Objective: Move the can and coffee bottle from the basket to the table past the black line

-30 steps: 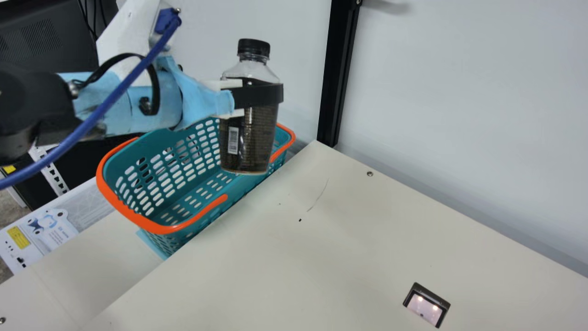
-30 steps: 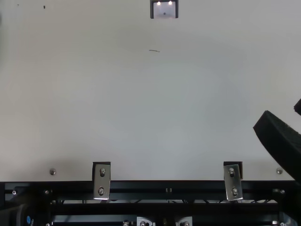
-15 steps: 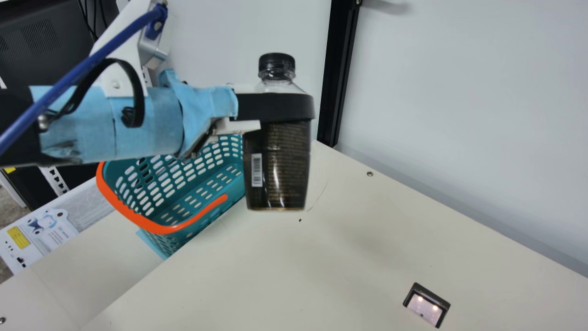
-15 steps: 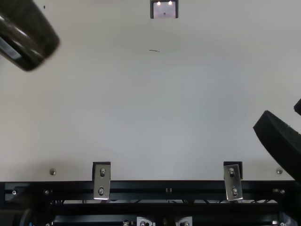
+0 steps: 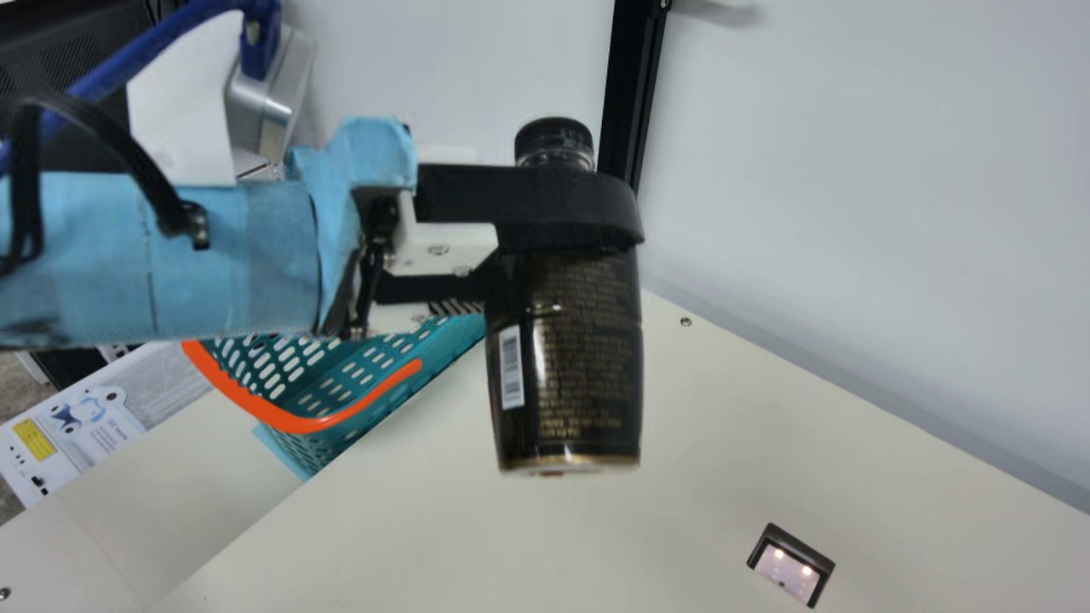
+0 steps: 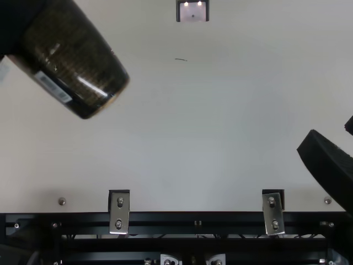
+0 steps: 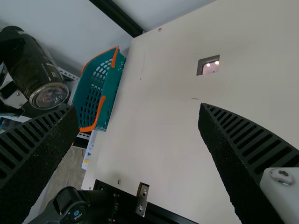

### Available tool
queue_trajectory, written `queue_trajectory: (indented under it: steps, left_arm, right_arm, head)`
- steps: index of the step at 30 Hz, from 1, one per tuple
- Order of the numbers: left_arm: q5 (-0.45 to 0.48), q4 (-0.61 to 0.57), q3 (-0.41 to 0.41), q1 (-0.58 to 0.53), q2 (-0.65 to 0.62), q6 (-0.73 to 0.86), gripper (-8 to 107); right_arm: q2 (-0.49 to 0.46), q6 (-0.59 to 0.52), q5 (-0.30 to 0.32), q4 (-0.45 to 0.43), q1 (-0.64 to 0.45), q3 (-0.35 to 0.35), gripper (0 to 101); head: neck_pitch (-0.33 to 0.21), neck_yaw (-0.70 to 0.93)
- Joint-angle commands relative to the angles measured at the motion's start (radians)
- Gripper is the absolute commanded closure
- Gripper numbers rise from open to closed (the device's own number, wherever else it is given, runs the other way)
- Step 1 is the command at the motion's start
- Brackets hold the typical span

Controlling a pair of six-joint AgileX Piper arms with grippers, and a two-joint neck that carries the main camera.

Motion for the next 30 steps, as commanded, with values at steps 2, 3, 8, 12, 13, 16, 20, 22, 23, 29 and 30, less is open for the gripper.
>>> queue_trajectory:
  steps: [2,3,8,12,13,16,20,22,23,29,30]
  left_arm:
    - [0.0,0.002,0.0,0.0,0.0,0.0,89]
    - [0.0,0.0,0.0,0.0,0.0,0.0,89]
    - [0.002,0.0,0.0,0.0,0.0,0.0,89]
    - [0.008,-0.022,0.006,0.019,-0.005,0.021,89]
    - [0.009,-0.023,0.008,0.023,-0.009,0.022,89]
    - [0.011,-0.016,0.013,0.019,-0.025,0.005,89]
    - [0.015,0.022,0.01,0.0,-0.055,-0.049,89]
    - [0.019,0.042,0.005,-0.011,-0.07,-0.084,89]
    - [0.021,0.057,0.001,-0.018,-0.079,-0.105,89]
    - [0.047,0.116,-0.024,-0.046,-0.121,-0.205,89]
    - [0.052,0.125,-0.028,-0.051,-0.126,-0.22,89]
  right_arm:
    - [0.0,0.0,0.0,0.0,0.0,0.0,0]
    - [0.0,0.0,0.0,0.0,0.0,0.0,0]
    - [0.0,0.0,0.0,0.0,0.0,0.0,0]
    - [0.0,0.0,0.0,0.0,0.0,0.0,0]
    - [0.0,0.0,0.0,0.0,0.0,0.0,0]
    - [0.0,0.0,0.0,0.0,0.0,0.0,0]
    - [0.0,0.0,0.0,0.0,0.0,0.0,0]
    - [0.0,0.0,0.0,0.0,0.0,0.0,0]
    - [0.0,0.0,0.0,0.0,0.0,0.0,0]
    - [0.0,0.0,0.0,0.0,0.0,0.0,0]
    - [0.0,0.0,0.0,0.0,0.0,0.0,0]
  head:
    - [-0.026,0.019]
    - [-0.026,0.019]
    - [-0.026,0.019]
    - [-0.026,0.019]
    - [-0.026,0.019]
    - [-0.026,0.019]
    - [-0.026,0.019]
    - [-0.026,0.019]
    - [-0.026,0.019]
    - [-0.026,0.019]
    - [-0.026,0.019]
